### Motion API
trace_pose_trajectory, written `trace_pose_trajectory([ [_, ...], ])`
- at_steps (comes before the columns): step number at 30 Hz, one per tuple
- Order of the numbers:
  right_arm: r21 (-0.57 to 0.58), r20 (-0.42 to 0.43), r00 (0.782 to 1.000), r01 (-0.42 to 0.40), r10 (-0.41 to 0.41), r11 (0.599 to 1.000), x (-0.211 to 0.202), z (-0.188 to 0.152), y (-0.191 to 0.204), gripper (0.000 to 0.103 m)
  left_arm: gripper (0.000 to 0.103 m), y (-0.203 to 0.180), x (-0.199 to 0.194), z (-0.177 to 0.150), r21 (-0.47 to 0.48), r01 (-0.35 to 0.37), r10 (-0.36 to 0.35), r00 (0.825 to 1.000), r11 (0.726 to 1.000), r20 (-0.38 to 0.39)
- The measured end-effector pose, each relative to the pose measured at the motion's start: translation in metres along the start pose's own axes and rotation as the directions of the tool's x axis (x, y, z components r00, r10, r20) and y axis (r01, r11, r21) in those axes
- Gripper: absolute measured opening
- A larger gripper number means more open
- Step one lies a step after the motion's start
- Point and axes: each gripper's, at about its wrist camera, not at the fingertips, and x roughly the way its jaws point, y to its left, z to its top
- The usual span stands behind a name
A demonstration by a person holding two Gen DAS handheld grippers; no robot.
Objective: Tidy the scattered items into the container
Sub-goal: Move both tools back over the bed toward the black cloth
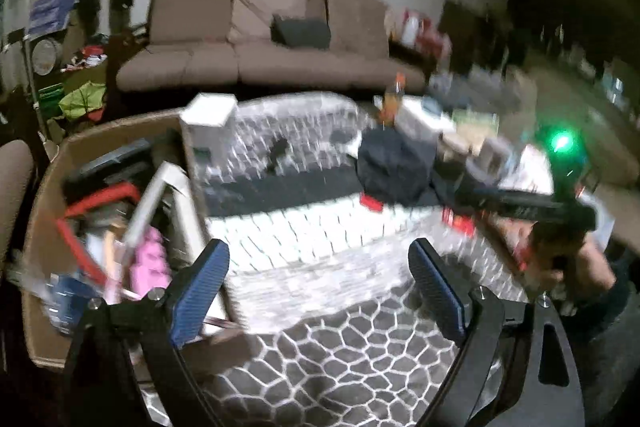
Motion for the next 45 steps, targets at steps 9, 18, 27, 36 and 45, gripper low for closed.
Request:
trace_pose_trajectory([
  [9,0.084,-0.119,0.993,0.015,-0.005,0.996,0.016,-0.025,-0.07,0.078,0.092,-0.051,0.069,-0.023,0.174,-0.116,0.143,0.977,0.978,-0.157],
  [18,0.065,-0.128,0.992,-0.01,0.019,0.998,0.017,-0.03,-0.08,0.078,0.092,-0.059,0.104,-0.034,0.161,-0.126,0.162,0.958,0.979,-0.236],
  [27,0.131,-0.03,0.999,-0.015,0.019,0.991,0.022,-0.01,-0.093,0.078,0.092,-0.06,0.106,-0.039,0.141,-0.107,0.141,0.956,0.984,-0.256],
  [36,0.179,0.125,0.992,-0.009,-0.014,0.984,0.06,0.049,-0.125,0.069,0.092,-0.064,0.101,-0.042,0.142,-0.095,0.13,0.957,0.985,-0.26],
  [45,0.239,0.139,0.99,-0.009,-0.025,0.971,0.117,0.087,-0.131,0.055,0.092,-0.061,0.102,-0.042,0.145,-0.087,0.123,0.959,0.986,-0.256],
])
